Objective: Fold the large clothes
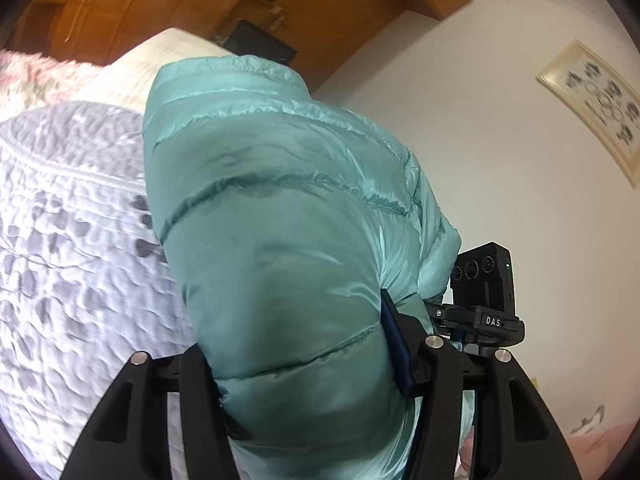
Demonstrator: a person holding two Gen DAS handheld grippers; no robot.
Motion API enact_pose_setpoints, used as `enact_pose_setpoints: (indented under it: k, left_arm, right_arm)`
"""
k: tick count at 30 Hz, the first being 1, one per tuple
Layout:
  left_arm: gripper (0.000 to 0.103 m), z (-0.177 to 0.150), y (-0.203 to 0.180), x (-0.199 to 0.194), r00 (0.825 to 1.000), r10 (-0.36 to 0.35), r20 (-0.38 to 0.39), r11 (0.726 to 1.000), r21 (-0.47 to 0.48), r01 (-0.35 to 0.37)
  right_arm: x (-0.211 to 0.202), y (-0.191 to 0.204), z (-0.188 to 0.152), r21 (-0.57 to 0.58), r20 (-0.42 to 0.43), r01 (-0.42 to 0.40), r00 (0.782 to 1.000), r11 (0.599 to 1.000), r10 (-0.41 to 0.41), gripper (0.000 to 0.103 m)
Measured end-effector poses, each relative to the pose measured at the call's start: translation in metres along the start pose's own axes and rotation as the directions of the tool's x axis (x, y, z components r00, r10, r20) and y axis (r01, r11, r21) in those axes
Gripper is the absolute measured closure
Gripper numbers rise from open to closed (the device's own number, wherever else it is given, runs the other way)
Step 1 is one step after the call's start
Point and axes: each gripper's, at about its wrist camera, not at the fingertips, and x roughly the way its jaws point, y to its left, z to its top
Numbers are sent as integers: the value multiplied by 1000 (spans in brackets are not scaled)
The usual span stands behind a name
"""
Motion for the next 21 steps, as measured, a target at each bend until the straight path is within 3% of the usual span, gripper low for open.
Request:
enact_pose_setpoints:
  k: [8,12,16,21]
  left_arm:
    - [45,-4,84,16,996,64,-69,992,-103,-71]
    - [38,-18,118,26,994,56,-94,985,-161,-70]
    - [32,-20,119,26,992,79,-101,982,-161,-95]
    - [25,-16,85,0,975,183,-127,970,-141,-200]
  right_arm:
    - [68,-35,1,74,-114,44,993,996,-36,59]
    - [76,-59,-9,137,-113,-7,993,991,22,57]
    - [71,-63,-8,139,-114,28,993,990,-12,44]
    - [42,-28,-13,67,-59,190,981,980,-186,37]
